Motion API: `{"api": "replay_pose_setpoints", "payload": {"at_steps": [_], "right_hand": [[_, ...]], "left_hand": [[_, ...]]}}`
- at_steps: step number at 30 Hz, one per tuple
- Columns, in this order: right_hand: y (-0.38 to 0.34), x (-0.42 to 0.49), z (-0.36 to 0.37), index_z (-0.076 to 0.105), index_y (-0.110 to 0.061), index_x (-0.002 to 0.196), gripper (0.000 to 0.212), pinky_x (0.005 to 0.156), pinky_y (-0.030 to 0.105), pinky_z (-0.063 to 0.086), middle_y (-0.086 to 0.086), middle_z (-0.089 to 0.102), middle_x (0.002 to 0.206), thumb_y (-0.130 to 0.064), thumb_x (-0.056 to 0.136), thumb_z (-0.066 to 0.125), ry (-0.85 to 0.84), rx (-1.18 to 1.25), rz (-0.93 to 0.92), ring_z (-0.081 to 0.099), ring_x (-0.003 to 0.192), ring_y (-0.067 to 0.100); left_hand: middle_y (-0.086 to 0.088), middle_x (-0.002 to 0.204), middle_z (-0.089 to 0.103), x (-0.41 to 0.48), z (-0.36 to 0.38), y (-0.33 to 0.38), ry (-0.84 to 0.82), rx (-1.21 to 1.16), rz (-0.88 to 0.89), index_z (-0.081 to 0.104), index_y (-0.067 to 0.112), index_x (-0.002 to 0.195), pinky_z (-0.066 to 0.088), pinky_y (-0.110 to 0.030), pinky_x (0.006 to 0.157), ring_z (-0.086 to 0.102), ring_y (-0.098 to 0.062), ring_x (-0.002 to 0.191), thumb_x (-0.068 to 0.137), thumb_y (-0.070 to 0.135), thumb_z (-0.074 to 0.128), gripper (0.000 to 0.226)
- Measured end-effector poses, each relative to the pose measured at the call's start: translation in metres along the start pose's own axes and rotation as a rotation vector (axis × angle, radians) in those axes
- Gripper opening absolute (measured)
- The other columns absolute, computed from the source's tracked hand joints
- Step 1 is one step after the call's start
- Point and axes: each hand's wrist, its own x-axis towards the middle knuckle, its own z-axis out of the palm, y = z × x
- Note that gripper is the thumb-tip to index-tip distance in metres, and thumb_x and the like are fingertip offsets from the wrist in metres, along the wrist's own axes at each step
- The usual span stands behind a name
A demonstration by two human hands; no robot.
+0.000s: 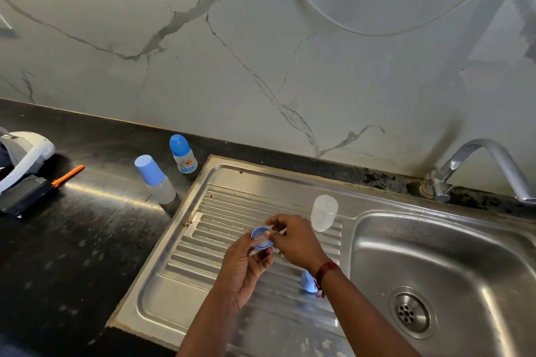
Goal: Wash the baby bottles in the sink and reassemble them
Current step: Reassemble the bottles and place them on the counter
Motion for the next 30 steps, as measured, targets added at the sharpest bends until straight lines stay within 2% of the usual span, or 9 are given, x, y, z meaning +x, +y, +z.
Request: {"api": "replay_pose_setpoints", "payload": {"at_steps": [5, 9, 13, 15, 18, 21, 23, 27, 30], "right_hand": [[-0.004, -0.005, -0.006, 0.067, -0.015, 0.117, 0.029, 0.065, 0.037, 0.062, 0.010, 0.074, 0.091, -0.011, 0.088, 0.065, -0.167, 0.085, 0.074, 0.073, 0.071, 0.026], [-0.002, -0.004, -0.005, 0.067, -0.015, 0.113, 0.030, 0.068, 0.045, 0.062, 0.014, 0.074, 0.083, -0.005, 0.085, 0.065, -0.131, 0.125, 0.129, 0.073, 0.074, 0.031], [0.000, -0.005, -0.001, 0.065, -0.021, 0.109, 0.032, 0.076, 0.045, 0.060, 0.011, 0.070, 0.083, -0.002, 0.084, 0.064, -0.110, 0.072, 0.127, 0.070, 0.080, 0.031], [0.001, -0.005, 0.002, 0.066, -0.025, 0.106, 0.033, 0.075, 0.036, 0.059, 0.004, 0.067, 0.079, -0.001, 0.084, 0.062, -0.090, 0.045, 0.105, 0.067, 0.074, 0.022], [0.000, -0.005, 0.004, 0.066, -0.019, 0.113, 0.034, 0.058, 0.007, 0.044, -0.004, 0.061, 0.074, 0.000, 0.086, 0.059, -0.055, -0.001, 0.092, 0.057, 0.065, 0.004], [-0.001, -0.007, 0.006, 0.065, -0.015, 0.113, 0.032, 0.055, 0.004, 0.039, -0.002, 0.060, 0.075, 0.002, 0.087, 0.058, -0.046, 0.003, 0.080, 0.056, 0.066, 0.005], [-0.003, -0.008, 0.010, 0.067, -0.016, 0.110, 0.030, 0.061, 0.009, 0.045, 0.002, 0.063, 0.082, 0.001, 0.086, 0.060, -0.039, -0.008, 0.059, 0.060, 0.073, 0.013], [-0.001, -0.008, 0.017, 0.071, -0.015, 0.102, 0.027, 0.076, 0.033, 0.058, 0.006, 0.069, 0.094, 0.002, 0.084, 0.061, 0.022, 0.044, 0.059, 0.066, 0.083, 0.021], [-0.001, -0.008, 0.018, 0.074, -0.013, 0.095, 0.023, 0.077, 0.037, 0.058, 0.002, 0.071, 0.093, 0.002, 0.080, 0.065, 0.066, 0.098, 0.063, 0.068, 0.082, 0.020]], "left_hand": [[-0.020, 0.098, 0.072, -0.002, 0.001, 0.003, -0.003, 0.139, 0.058, 0.067, 0.001, 0.109, 0.059, -0.030, 0.064, 0.070, -0.027, 0.081, 0.095, 0.003, 0.056, 0.019], [-0.019, 0.098, 0.074, -0.003, 0.004, 0.005, 0.007, 0.238, 0.104, 0.069, 0.005, 0.106, 0.061, -0.030, 0.067, 0.074, -0.027, 0.086, 0.092, 0.001, 0.062, 0.016], [-0.011, 0.092, 0.075, 0.001, 0.009, 0.000, 0.102, 0.384, 0.134, 0.069, 0.008, 0.104, 0.059, -0.026, 0.061, 0.074, -0.022, 0.081, 0.090, -0.010, 0.062, 0.024], [-0.014, 0.100, 0.071, 0.005, 0.009, -0.002, 0.140, 0.442, 0.150, 0.069, 0.010, 0.106, 0.060, -0.027, 0.062, 0.073, -0.025, 0.087, 0.089, -0.012, 0.062, 0.028], [-0.014, 0.099, 0.070, 0.008, 0.008, -0.003, 0.167, 0.482, 0.155, 0.068, 0.013, 0.107, 0.061, -0.028, 0.064, 0.072, -0.024, 0.083, 0.087, -0.014, 0.062, 0.034], [-0.006, 0.091, 0.071, 0.005, 0.006, -0.004, 0.198, 0.569, 0.206, 0.069, 0.021, 0.100, 0.059, -0.025, 0.060, 0.072, -0.020, 0.080, 0.087, -0.010, 0.065, 0.033], [-0.006, 0.094, 0.073, 0.007, 0.002, -0.008, 0.237, 0.688, 0.260, 0.069, 0.025, 0.101, 0.061, -0.032, 0.066, 0.073, -0.021, 0.082, 0.087, -0.003, 0.070, 0.031], [-0.006, 0.093, 0.076, 0.005, -0.002, -0.007, 0.308, 0.915, 0.344, 0.067, 0.032, 0.116, 0.060, -0.048, 0.081, 0.074, -0.023, 0.082, 0.084, 0.016, 0.077, 0.037], [0.001, 0.079, 0.075, 0.000, -0.001, -0.008, 0.327, 0.923, 0.423, 0.061, 0.043, 0.102, 0.061, -0.047, 0.076, 0.073, -0.016, 0.071, 0.085, 0.018, 0.076, 0.034]]}}
